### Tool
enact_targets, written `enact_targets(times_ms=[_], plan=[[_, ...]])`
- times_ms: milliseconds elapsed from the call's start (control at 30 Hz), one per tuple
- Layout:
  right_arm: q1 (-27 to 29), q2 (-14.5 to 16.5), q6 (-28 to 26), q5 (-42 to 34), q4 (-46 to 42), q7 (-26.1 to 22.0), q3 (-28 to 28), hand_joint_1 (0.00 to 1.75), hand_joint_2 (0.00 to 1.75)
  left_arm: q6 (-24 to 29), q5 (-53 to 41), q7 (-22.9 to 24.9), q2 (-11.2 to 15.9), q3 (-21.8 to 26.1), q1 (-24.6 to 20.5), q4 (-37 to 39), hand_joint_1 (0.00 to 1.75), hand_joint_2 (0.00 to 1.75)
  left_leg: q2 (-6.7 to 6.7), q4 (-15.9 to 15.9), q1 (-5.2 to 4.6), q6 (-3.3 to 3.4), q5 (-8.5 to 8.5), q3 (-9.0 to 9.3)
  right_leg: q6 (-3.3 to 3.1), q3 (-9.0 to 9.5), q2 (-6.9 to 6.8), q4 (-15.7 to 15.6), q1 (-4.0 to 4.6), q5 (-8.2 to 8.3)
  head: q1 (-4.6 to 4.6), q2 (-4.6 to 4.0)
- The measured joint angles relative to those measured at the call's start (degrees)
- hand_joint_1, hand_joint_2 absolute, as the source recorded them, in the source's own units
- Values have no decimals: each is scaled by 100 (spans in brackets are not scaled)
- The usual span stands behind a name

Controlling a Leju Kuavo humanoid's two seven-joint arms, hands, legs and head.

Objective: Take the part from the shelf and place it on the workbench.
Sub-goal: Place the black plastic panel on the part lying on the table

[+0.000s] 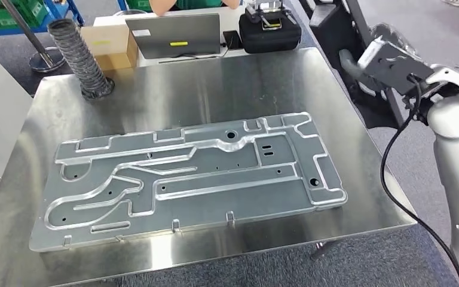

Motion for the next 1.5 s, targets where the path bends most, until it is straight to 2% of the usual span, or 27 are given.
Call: enact_targets(times_ms=[67, 100, 133, 200, 267, 367, 433, 500, 567, 600, 633, 667, 700, 767, 800, 933, 1000, 1067, 1100, 1133, 1167, 1233, 1267, 1333, 1400, 1467, 1500], plan=[[-314, 1, -112, 460, 178, 12, 335, 175, 175, -16, -6, -1, -3, 0, -47, 0, 0, 175, 1, 771, 19, -22, -266, -361, -22, 0, 1, 3, 11, -2, 0, 0], [-431, 6, -191, 716, 265, 15, 511, 175, 175, -23, -16, 1, -4, -1, -69, 0, 0, 175, 1, 954, 21, -22, -263, -457, -27, 9, 0, 5, 19, -8, 0, 0], [-528, 13, -287, 980, 353, 13, 685, 175, 175, -34, -33, 4, -5, -4, -81, 0, 0, 175, 2, 902, 22, -12, -139, -451, -31, 24, 0, 6, 28, -17, 0, 0], [-677, 44, -498, 1496, 549, -13, 1019, 175, 175, -51, -86, 22, -5, -20, -76, 1, 0, 175, 2, 195, 17, 42, 334, -173, -30, 68, 3, 6, 43, -46, 0, 0], [-812, 120, -693, 1876, 809, -76, 1356, 175, 175, -58, -146, 46, -5, -39, -61, 1, 0, 175, 2, -449, -4, 95, 642, 88, -5, 74, 15, 13, 66, -58, 1, 0], [-912, 287, -886, 2196, 1201, -193, 1789, 175, 175, -81, -215, 57, -8, -80, -71, 1, 0, 175, 4, -692, -12, 135, 638, 165, 71, 21, 27, 3, 82, -23, 1, 0], [-922, 436, -1031, 2326, 1447, -279, 2027, 175, 175, -103, -263, 50, -15, -133, -90, 0, 0, 175, 4, -824, 23, 182, 643, 214, 126, -40, 26, 86, 78, -93, 2, 0], [-946, 606, -1226, 2438, 1693, -336, 2242, 175, 175, -117, -293, 30, -21, -172, -97, 0, 0, 175, 4, -898, 53, 220, 664, 246, 176, -283, 30, 575, 61, -352, 2, 0], [-940, 788, -1413, 2552, 1924, -364, 2446, 175, 175, -136, -312, 7, -23, -191, -96, 0, 0, 175, 3, -894, 56, 229, 663, 244, 220, -674, 32, 1334, 37, -617, 2, 0], [-917, 887, -1487, 2606, 2031, -372, 2537, 175, 175, -145, -327, -1, -23, -205, -96, 0, 0, 175, 1, -884, 57, 226, 656, 246, 237, -816, 32, 1567, 20, -638, 2, 0], [-894, 993, -1543, 2651, 2127, -375, 2619, 175, 175, -153, -344, -4, -23, -227, -99, 0, 0, 175, -1, -868, 60, 219, 644, 247, 249, -863, 31, 1586, 4, -548, 2, 0], [-878, 1100, -1589, 2686, 2209, -376, 2688, 175, 175, -159, -358, -5, -23, -252, -103, 0, 0, 175, -3, -843, 64, 205, 625, 249, 256, -794, 30, 1367, -11, -355, 2, 0], [-873, 1200, -1625, 2704, 2276, -376, 2742, 175, 175, -162, -370, -7, -24, -277, -108, 0, 0, 175, -5, -807, 69, 185, 595, 250, 259, -641, 28, 979, -26, -116, 2, 0], [-891, 1380, -1694, 2718, 2404, -383, 2833, 175, 175, -163, -378, -8, -24, -311, -117, 0, 0, 175, -8, -729, 57, 132, 537, 223, 229, -347, 33, 321, -18, 143, 2, 0], [-896, 1463, -1718, 2719, 2464, -388, 2874, 175, 175, -161, -378, -9, -23, -319, -122, 0, 0, 175, -8, -699, 51, 107, 520, 207, 202, -281, 38, 169, -3, 157, 2, 0], [-896, 1727, -1740, 2710, 2665, -404, 3013, 175, 175, -155, -354, -11, -21, -323, -124, 0, 0, 175, -2, -631, 54, -1, 441, 164, 55, -256, 41, 106, 1, 116, 1, 0], [-903, 1846, -1743, 2703, 2737, -426, 3055, 175, 175, -152, -332, -17, -18, -323, -127, 0, 0, 175, 3, -195, 67, -59, 171, -17, -11, -234, 38, 76, -14, 127, 0, 0], [-898, 1965, -1743, 2702, 2807, -454, 3109, 175, 175, -151, -314, -26, -18, -323, -142, 0, 0, 175, 4, 562, 74, -97, -165, -353, -40, -230, 39, 74, -6, 125, 0, 0], [-891, 2022, -1742, 2709, 2840, -462, 3144, 175, 175, -151, -312, -28, -17, -323, -153, 0, 0, 175, 4, 839, 76, -107, -240, -481, -43, -228, 41, 76, -3, 123, 0, 0], [-886, 2073, -1739, 2718, 2872, -466, 3181, 175, 175, -151, -311, -27, -17, -323, -162, 0, 0, 175, 5, 924, 77, -111, -208, -524, -43, -225, 43, 78, -2, 122, 0, 0], [-885, 2120, -1734, 2727, 2898, -466, 3215, 175, 175, -151, -315, -26, -16, -323, -166, 0, 0, 175, 5, 775, 79, -107, -67, -457, -41, -218, 46, 80, -2, 120, 0, 0], [-891, 2198, -1718, 2746, 2941, -472, 3266, 175, 175, -152, -332, -21, -10, -323, -161, 0, 0, 175, 4, 46, 84, -80, 337, -119, -22, -197, 54, 84, -1, 109, 0, 0], [-899, 2226, -1702, 2758, 2957, -485, 3286, 175, 175, -155, -344, -19, -8, -324, -159, 0, 0, 175, 2, -304, 80, -64, 471, 45, -2, -200, 58, 94, 9, 106, 0, 0], [-906, 2268, -1650, 2795, 2981, -529, 3336, 175, 175, -169, -366, -19, -7, -327, -158, 0, 0, 175, -7, -618, 71, -19, 516, 174, 54, -235, 60, 102, 31, 124, 0, 0], [-891, 2298, -1606, 2848, 2992, -576, 3405, 175, 175, -183, -371, -21, -8, -330, -164, 0, 0, 175, -17, -666, 75, 44, 518, 173, 120, -262, 55, 99, 37, 138, 0, 0], [-885, 2318, -1591, 2929, 2995, -601, 3479, 175, 175, -188, -364, -27, -10, -331, -171, 0, 0, 175, -16, -707, 90, 111, 552, 182, 174, -323, 49, 246, 30, 16, 2, 0], [-891, 2331, -1590, 2980, 2995, -604, 3518, 175, 175, -188, -360, -34, -11, -331, -179, 0, 0, 175, -10, -724, 99, 138, 567, 188, 194, -424, 47, 482, 27, -132, 2, 0]])
